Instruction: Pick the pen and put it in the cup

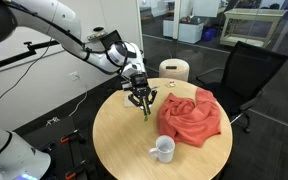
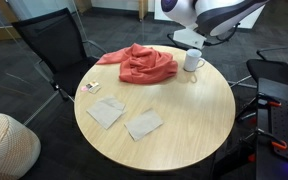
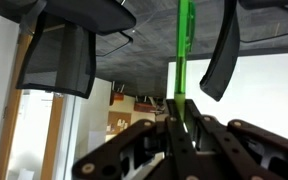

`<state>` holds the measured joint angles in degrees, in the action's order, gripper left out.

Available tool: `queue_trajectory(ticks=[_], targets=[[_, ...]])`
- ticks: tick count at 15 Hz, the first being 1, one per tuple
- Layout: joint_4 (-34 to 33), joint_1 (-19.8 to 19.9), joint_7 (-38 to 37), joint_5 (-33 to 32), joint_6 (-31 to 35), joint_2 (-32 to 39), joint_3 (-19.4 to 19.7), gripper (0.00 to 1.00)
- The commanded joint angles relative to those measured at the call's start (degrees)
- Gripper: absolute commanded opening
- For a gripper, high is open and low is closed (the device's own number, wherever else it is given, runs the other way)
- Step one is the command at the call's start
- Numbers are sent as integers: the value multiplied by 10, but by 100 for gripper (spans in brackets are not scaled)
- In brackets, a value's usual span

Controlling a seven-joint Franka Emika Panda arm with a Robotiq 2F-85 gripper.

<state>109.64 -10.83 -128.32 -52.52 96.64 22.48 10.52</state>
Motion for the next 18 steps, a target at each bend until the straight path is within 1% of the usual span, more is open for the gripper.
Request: queue_trajectory(ticks=[1,2,6,9,13,18], targets=[[-15,28,-36,-27,-53,3,-24,3],[-15,34,-36,-37,-57,3,-26,3],[-8,72,10,-82,-12,2,-37,3],[-15,94,39,-100,20,17,-43,3],[-34,112,56,-113,51,47,-45,3],[-68,118,61,-123,61,90,-43,3]])
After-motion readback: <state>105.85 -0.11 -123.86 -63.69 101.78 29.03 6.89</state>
